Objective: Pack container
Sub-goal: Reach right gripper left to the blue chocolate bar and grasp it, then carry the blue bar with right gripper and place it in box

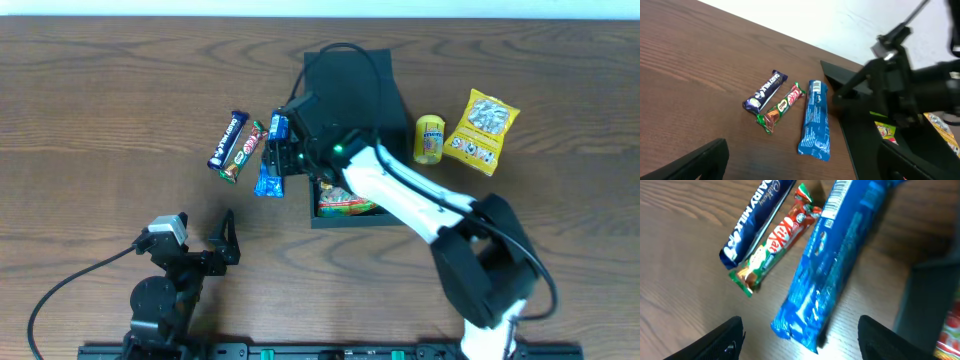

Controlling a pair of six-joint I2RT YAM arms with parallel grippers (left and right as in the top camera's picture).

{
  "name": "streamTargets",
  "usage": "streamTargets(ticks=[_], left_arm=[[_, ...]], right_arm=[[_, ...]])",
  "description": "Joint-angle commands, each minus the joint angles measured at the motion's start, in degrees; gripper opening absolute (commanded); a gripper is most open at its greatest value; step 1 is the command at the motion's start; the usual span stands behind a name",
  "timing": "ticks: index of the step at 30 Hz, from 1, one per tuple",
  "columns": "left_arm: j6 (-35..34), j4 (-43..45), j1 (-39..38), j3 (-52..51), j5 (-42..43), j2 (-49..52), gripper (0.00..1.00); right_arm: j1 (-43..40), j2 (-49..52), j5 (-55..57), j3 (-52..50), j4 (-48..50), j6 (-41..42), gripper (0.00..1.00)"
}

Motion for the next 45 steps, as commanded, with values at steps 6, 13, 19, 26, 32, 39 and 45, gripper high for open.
streamTargets(ticks=[6, 13, 19, 26, 32, 39, 45], left_arm=[[0.61, -0.42, 0.17, -1.57, -0.63, -0.33, 0.95], [0.61, -0.42, 0.17, -1.57, -0.63, -0.33, 0.95], [0.61, -0.42, 0.17, -1.57, -0.63, -0.33, 0.95], [0.61, -0.42, 0.17, -1.57, -0.63, -0.33, 0.95], [0.61, -0.42, 0.17, -1.57, -0.63, -0.33, 0.95], [0.61, -0.42, 0.17, -1.57, -0.63, -0.33, 0.95], [0.61, -0.42, 0.17, -1.57, -0.63, -0.33, 0.95]], right_arm=[[0.9, 8.55, 3.06, 8.94, -4.76, 4.13, 0.73], [1.05, 12.09, 3.13, 9.7, -4.92, 4.85, 0.73], [1.11, 13.99, 3.54, 9.75, -5.55, 4.98, 0.71], [1.11, 15.19, 3.56, 9.92, -6.29, 4.92, 0.51], [1.16, 15.15, 3.52, 12.74, -7.5, 3.72, 0.31], [1.11, 14.8, 3.52, 27.15, -20.33, -2.4, 0.24], [0.22, 13.62, 5.7, 44.89, -37.22, -8.94, 0.14]])
